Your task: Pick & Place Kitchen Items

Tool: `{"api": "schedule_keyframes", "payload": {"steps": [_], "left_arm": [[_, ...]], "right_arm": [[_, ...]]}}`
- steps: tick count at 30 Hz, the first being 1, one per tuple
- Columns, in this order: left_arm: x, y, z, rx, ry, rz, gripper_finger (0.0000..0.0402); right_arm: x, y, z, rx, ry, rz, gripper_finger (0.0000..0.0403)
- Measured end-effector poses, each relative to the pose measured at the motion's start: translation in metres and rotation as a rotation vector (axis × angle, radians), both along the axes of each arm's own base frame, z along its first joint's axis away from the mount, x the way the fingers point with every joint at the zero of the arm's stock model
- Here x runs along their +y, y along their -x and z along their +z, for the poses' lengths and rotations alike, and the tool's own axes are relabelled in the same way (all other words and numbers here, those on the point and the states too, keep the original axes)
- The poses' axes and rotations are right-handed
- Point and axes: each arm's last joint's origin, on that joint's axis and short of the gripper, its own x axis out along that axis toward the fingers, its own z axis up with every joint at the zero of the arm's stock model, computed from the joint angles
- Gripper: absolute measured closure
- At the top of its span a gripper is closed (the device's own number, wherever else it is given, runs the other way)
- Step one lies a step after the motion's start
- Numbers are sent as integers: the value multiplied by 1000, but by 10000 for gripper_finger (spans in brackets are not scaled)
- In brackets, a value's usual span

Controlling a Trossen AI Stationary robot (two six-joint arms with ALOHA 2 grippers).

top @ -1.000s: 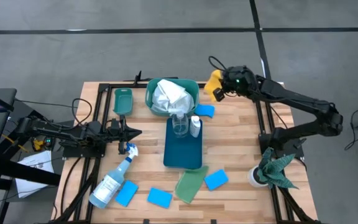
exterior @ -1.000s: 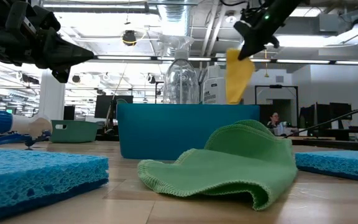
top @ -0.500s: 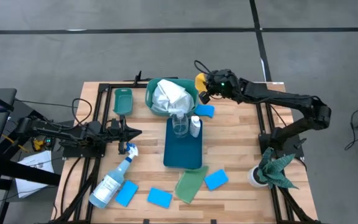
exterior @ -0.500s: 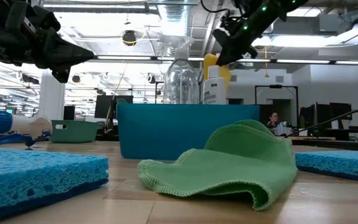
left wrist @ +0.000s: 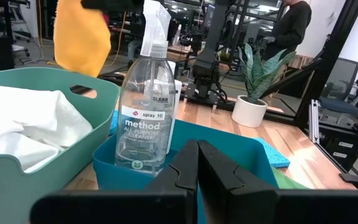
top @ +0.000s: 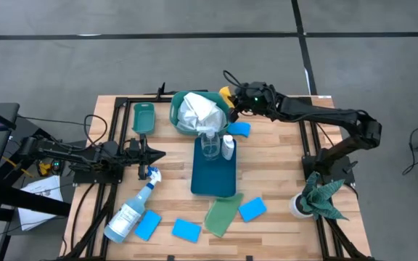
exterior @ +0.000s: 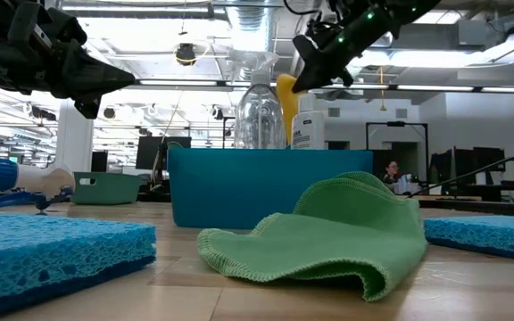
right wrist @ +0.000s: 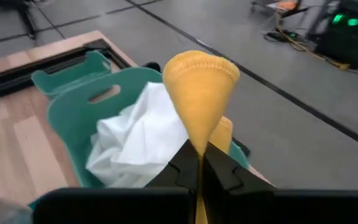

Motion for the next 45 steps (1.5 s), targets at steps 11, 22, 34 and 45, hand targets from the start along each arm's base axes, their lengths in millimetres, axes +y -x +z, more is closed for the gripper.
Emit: {"api": "schedule_keyframes", "payload": {"steps": [11,22,34,45], "left_arm": [[0,0,0,0,0,0,401],[0,0,0,-1,0,0,401],[0,0,0,1,0,0,401],[0,0,0,0,0,0,401]], "right_arm": [[2,-4,5,-83,-13,37,403],[-4,-14,-8,-74,-35,34,403],[-16,-31,-37,-63,-76,24,403],[-27,-30,-26,-152,-67,35,403]]}}
